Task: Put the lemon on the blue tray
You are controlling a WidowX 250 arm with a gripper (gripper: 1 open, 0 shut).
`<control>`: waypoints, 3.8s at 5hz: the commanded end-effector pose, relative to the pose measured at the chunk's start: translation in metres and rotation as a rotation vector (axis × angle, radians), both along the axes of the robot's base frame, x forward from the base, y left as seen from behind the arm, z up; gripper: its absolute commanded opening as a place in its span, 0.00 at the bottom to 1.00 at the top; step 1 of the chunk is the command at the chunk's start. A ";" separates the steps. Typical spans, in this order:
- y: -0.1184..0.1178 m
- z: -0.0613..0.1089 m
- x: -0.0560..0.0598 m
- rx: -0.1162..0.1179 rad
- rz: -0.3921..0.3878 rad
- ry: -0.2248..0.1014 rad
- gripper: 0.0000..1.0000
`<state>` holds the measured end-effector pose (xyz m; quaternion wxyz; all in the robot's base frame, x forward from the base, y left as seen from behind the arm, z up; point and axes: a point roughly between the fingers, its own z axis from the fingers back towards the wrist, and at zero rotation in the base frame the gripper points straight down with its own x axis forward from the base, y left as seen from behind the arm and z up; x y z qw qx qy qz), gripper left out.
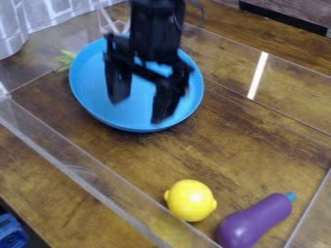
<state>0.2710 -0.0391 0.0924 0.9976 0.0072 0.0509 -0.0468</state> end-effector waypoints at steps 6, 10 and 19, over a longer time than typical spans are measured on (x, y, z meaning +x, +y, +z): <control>-0.047 -0.040 -0.011 -0.012 -0.401 -0.170 1.00; -0.056 -0.064 0.000 0.009 -0.413 -0.182 0.00; -0.071 -0.062 0.004 -0.018 -0.443 -0.177 0.00</control>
